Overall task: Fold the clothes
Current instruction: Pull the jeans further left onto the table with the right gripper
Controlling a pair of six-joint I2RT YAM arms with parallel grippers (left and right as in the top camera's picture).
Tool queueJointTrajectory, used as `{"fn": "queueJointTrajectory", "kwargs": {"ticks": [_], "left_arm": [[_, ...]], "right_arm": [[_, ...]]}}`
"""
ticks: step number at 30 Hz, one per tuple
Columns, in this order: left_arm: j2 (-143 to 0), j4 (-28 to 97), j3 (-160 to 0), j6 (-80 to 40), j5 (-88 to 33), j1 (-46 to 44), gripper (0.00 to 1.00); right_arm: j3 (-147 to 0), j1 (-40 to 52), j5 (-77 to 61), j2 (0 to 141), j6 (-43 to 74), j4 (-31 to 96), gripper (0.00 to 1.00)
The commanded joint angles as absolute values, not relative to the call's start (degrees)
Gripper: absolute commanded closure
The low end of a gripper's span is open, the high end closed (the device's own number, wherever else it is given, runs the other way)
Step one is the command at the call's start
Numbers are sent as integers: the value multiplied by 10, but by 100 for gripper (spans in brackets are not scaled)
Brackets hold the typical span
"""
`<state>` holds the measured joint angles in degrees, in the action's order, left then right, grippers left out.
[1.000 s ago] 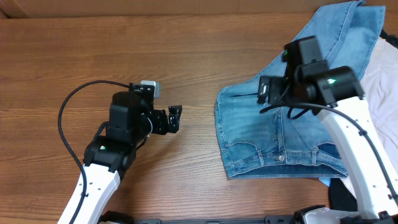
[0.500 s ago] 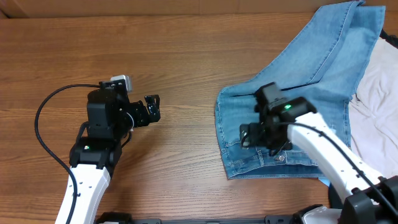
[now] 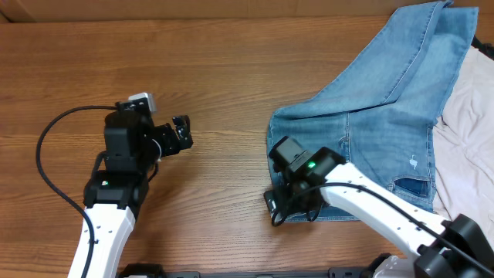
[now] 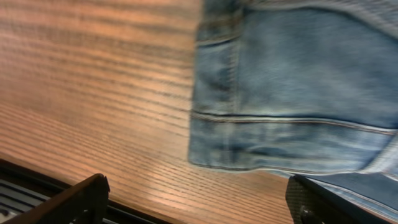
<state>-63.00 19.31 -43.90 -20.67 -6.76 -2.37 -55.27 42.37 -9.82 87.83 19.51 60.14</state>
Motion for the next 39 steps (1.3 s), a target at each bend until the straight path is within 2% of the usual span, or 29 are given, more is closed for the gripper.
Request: {"fn": "queueJointTrajectory", "kwargs": {"ticks": [1,5,7,10,12,13,14,18,24,30,31,33,38,39], "left_arm": [[-618,194,-452,-219,-54,2,0],[-618,195,-452,-224,-61,38,0],[-618,196,-452,-223,-60,48,0],[-618,198,-452,-223,-60,59,0],[-618,199,-452,-223,-60,60,0],[-618,199,-452,-223,-60,60,0],[-618,199,-452,-223,-57,60,0],[-617,194,-455,-208,-24,63,0],[-616,225,-517,-181,-23,106,0],[-616,246,-554,-180,-26,132,0],[-616,248,-554,-180,-26,132,0],[-616,257,-554,-180,-30,132,0],[-616,281,-554,-180,-86,130,0],[-616,284,-554,-180,-102,130,0]], "right_arm": [[-550,439,-88,910,203,598,6],[-550,442,-86,954,202,598,9],[-550,442,-86,974,202,596,17],[-550,442,-84,1001,210,587,52],[-550,442,-81,1006,213,581,72],[-550,442,-74,1006,213,576,85],[-552,442,-69,1006,213,574,89],[-582,442,-70,1006,190,580,93],[-736,449,-83,1006,117,590,95],[-821,454,-117,1006,115,520,95],[-824,454,-129,1006,115,509,85],[-824,454,-143,1006,115,505,51],[-824,449,-93,1006,101,545,14],[-824,444,-70,1004,107,553,12]]}}
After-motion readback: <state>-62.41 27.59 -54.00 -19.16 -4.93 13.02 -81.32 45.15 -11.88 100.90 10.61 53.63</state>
